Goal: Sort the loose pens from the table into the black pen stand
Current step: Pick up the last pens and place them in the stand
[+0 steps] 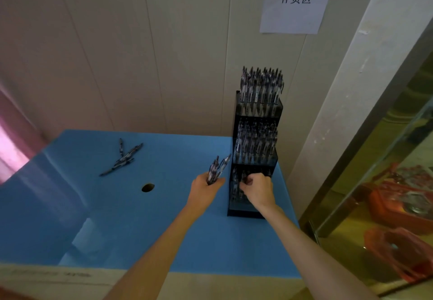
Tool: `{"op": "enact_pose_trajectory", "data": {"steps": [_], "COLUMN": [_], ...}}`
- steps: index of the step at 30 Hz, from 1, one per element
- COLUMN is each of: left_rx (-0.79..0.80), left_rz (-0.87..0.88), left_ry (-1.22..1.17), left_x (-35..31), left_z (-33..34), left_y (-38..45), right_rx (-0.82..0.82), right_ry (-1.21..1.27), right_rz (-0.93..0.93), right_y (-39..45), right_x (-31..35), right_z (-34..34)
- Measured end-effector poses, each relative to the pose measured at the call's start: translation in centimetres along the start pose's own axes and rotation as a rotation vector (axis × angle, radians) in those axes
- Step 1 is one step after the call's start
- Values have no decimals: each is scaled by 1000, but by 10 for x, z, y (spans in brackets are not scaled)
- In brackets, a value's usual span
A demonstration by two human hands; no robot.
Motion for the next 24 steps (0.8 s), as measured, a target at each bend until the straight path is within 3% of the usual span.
{"op": "enact_pose_trajectory", "data": {"steps": [9,21,24], "left_rx": [12,17,20], "left_rz": [-1,1,4], "left_ry": [3,11,13], "left_x": [-2,-1,-2], "left_z": [7,12,10], "left_y": [-6,-6,-6], "right_rx": [23,62,98], "right_ry": [-5,-258,-212], "right_rz": [30,-103,-102], "right_y": [5,-3,-2], "right_x": [-2,18,14], "right_z": [-1,-3,1]}}
Point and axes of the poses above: each hand's wrist, its own y-axis towards the middle knuckle, its own z-axis out of the palm, x = y × z, the point moved 8 cm from there along y, towards the middle knuckle, and after that the axes turned 3 degrees about x, right-handed, at the moved point
